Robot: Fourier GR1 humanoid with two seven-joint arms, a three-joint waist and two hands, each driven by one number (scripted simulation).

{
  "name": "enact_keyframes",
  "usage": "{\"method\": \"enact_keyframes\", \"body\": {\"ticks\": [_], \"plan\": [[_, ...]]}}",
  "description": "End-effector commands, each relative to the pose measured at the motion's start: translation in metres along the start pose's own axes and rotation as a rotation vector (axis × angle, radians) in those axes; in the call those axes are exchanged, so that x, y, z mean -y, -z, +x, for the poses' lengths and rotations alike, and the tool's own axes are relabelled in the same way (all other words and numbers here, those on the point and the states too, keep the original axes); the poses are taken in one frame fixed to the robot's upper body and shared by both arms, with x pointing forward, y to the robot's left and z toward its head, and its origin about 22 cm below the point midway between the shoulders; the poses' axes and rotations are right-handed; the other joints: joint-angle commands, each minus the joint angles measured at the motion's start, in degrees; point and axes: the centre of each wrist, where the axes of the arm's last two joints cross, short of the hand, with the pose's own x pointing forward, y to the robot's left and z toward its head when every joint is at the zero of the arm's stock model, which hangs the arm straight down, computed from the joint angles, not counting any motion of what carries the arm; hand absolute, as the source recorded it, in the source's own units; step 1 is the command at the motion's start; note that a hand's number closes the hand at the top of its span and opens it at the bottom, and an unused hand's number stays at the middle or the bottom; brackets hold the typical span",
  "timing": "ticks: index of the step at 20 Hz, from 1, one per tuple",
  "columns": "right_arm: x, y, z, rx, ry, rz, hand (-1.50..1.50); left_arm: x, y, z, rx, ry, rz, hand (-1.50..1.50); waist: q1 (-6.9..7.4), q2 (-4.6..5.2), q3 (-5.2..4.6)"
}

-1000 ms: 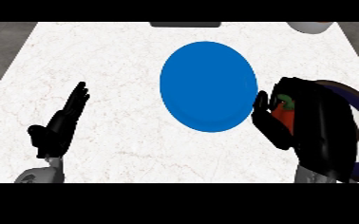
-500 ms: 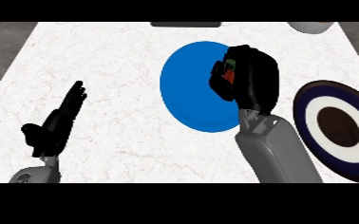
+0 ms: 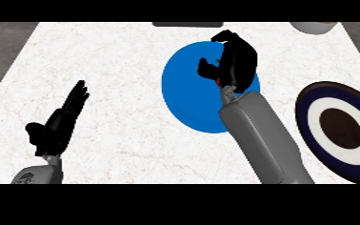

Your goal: Pick the bell pepper from the plate and place it in the plate

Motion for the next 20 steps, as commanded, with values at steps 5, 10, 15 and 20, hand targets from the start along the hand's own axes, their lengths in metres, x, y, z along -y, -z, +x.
{"method": "enact_keyframes", "body": {"ticks": [5,10,15,20], "plan": [[-0.029,0.017,-0.026,-0.105,0.153,-0.047,-1.5,-0.003,0.008,0.01,-0.002,-0.012,0.008,0.0,-0.15,0.0,0.03],[-0.002,0.009,-0.019,-0.081,0.401,-0.189,-1.5,0.006,-0.009,-0.015,-0.012,-0.008,0.018,0.0,-1.11,-0.31,0.02],[0.027,-0.002,-0.059,-0.123,0.608,-0.226,-1.5,-0.004,-0.004,-0.008,-0.022,-0.016,0.037,0.0,-2.12,-0.38,0.11],[0.07,-0.023,-0.124,-0.08,0.628,-0.215,-1.5,0.004,-0.006,0.002,-0.009,-0.005,0.025,0.0,-1.94,-0.45,0.08]]}}
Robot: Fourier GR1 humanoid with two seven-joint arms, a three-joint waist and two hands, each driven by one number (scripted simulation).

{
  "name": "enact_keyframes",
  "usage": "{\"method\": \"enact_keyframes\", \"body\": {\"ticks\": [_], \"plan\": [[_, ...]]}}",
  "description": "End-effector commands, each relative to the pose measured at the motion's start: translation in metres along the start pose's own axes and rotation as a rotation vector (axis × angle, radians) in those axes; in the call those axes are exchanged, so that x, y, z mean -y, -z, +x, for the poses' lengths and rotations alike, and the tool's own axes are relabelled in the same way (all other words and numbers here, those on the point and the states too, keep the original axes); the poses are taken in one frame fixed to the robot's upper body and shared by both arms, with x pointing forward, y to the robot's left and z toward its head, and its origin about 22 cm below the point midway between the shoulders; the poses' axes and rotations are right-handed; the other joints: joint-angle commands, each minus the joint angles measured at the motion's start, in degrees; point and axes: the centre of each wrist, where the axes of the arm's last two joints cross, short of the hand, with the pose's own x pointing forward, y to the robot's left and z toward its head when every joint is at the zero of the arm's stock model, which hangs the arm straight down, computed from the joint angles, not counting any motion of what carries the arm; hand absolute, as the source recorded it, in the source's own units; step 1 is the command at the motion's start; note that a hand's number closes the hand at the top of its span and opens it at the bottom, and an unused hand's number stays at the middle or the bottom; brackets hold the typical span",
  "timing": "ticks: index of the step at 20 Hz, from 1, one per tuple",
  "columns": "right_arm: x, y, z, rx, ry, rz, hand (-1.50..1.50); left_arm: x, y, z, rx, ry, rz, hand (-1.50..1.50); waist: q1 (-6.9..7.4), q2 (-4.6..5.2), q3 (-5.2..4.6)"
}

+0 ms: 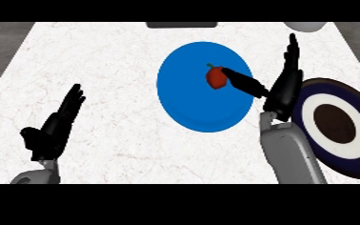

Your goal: Pick the bell pepper from the plate and place it in the plate

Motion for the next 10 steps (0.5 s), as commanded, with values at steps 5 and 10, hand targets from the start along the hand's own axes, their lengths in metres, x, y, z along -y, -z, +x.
{"method": "enact_keyframes", "body": {"ticks": [5,10], "plan": [[0.116,-0.014,-0.043,0.083,0.041,0.043,-1.5,0.01,-0.017,-0.01,0.003,-0.008,0.017,0.0,-0.04,-0.04,-0.01],[0.157,-0.026,-0.089,0.083,0.02,0.1,-1.5,0.007,0.007,0.017,-0.001,0.003,0.014,0.0,0.1,0.05,0.0]]}}
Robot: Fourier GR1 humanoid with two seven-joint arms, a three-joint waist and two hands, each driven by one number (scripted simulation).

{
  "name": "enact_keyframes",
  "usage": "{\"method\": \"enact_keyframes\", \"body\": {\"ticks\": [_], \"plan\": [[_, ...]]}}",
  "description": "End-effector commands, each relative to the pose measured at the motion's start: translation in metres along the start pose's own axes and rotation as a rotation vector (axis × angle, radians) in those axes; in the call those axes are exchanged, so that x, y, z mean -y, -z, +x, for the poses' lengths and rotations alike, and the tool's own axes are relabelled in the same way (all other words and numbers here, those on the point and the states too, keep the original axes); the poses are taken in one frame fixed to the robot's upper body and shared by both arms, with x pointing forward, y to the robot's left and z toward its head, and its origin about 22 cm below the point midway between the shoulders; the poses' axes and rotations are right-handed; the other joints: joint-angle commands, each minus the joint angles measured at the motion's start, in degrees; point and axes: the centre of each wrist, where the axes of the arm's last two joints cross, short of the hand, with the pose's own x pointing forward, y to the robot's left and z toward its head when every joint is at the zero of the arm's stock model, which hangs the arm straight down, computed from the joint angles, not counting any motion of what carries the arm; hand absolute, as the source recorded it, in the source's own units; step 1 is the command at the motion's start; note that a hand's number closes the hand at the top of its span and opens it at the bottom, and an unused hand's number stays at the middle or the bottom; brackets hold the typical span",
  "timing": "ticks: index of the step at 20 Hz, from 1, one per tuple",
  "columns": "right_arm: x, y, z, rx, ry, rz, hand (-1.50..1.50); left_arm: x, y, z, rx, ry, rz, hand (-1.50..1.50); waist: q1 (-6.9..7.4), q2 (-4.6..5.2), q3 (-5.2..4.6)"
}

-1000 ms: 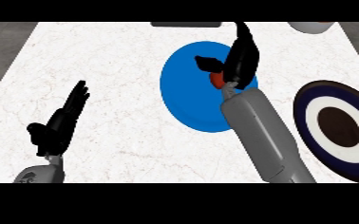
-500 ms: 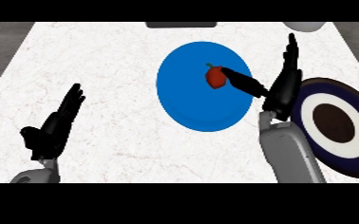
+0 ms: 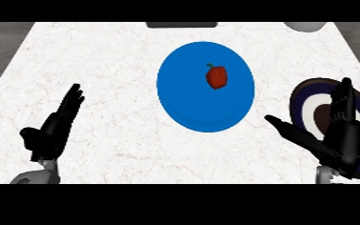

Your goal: Pick the bell pepper from the plate and place it in the plate

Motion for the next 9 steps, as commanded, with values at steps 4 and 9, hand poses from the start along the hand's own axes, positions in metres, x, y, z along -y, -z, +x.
{"method": "enact_keyframes", "body": {"ticks": [4,9], "plan": [[0.029,-0.003,-0.037,-0.009,-0.026,0.063,-1.5,0.0,0.016,0.0,0.005,-0.011,-0.017,0.0,0.44,0.12,-0.05],[0.072,0.012,-0.066,0.048,-0.04,0.006,-1.5,0.0,0.014,0.004,0.0,-0.015,-0.001,0.0,0.48,0.13,-0.02]]}}
